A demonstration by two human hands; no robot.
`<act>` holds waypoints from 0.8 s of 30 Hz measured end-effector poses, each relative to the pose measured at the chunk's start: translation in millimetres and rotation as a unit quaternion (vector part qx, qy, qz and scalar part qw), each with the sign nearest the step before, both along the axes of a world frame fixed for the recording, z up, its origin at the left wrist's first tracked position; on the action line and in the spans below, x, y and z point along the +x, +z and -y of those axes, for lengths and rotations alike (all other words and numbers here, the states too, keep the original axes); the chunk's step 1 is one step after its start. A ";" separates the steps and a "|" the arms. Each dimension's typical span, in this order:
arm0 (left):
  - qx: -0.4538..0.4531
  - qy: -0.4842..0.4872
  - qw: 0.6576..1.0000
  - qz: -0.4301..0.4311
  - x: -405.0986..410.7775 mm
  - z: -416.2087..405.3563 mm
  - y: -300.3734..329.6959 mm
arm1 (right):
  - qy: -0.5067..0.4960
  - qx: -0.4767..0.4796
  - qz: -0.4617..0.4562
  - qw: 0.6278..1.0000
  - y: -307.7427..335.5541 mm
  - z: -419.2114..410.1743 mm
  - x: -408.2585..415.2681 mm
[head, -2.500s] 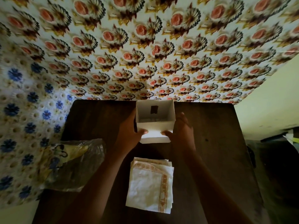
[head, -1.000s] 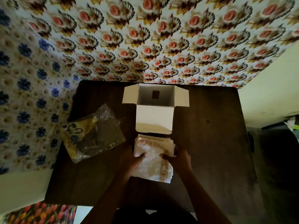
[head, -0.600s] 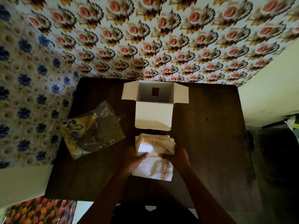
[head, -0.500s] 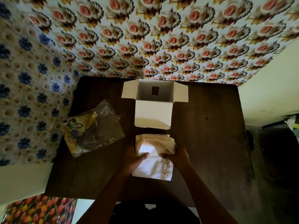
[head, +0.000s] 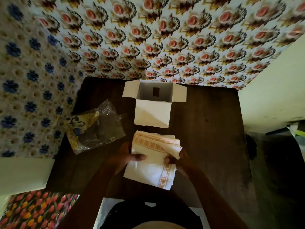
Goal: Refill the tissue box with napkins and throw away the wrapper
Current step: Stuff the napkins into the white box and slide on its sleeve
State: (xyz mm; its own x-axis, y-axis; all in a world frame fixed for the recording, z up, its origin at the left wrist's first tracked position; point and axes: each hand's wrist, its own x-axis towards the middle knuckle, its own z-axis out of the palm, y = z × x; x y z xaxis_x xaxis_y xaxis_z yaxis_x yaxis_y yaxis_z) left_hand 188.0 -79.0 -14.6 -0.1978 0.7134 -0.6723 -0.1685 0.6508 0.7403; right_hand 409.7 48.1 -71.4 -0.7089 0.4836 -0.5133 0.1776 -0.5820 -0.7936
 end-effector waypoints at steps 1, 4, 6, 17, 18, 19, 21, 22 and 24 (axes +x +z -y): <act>0.011 -0.005 1.000 0.005 0.0 -1.6 5.0 | 0.004 -0.016 -0.018 1.000 5.7 -0.6 1.1; 0.026 0.003 0.999 0.024 0.6 -5.6 14.8 | 0.009 -0.022 -0.037 0.999 17.3 -1.9 3.3; 0.025 0.022 0.999 0.033 3.6 -8.9 16.3 | -0.021 0.006 -0.029 0.999 25.4 -3.8 2.8; 0.104 0.180 0.978 -0.032 47.9 -21.0 46.3 | -0.091 0.072 -0.024 0.993 69.9 0.0 5.8; 0.114 0.186 0.975 -0.036 48.6 -21.0 50.5 | -0.091 0.071 -0.034 0.993 73.2 -0.9 5.9; 0.126 0.192 0.973 -0.040 48.3 -20.7 54.6 | -0.091 0.065 -0.043 0.993 78.0 -1.6 5.4; 0.146 0.196 0.968 -0.051 45.6 -21.1 60.3 | -0.097 0.038 -0.049 0.993 89.8 -5.1 3.4; 0.154 0.199 0.966 -0.065 43.6 -22.2 62.5 | -0.100 0.018 -0.049 0.994 95.4 -7.4 1.7; 0.178 0.189 0.962 -0.083 38.6 -25.0 69.8 | -0.095 -0.019 -0.053 0.994 108.0 -11.1 -2.2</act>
State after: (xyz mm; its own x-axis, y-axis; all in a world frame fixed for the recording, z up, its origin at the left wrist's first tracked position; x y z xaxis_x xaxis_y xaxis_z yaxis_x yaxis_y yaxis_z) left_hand 226.6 -54.0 55.2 -0.5718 0.7489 -0.3350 -0.2027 0.2667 0.9422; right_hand 407.5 59.2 36.7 -0.6570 0.5966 -0.4609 -0.0223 -0.6265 -0.7791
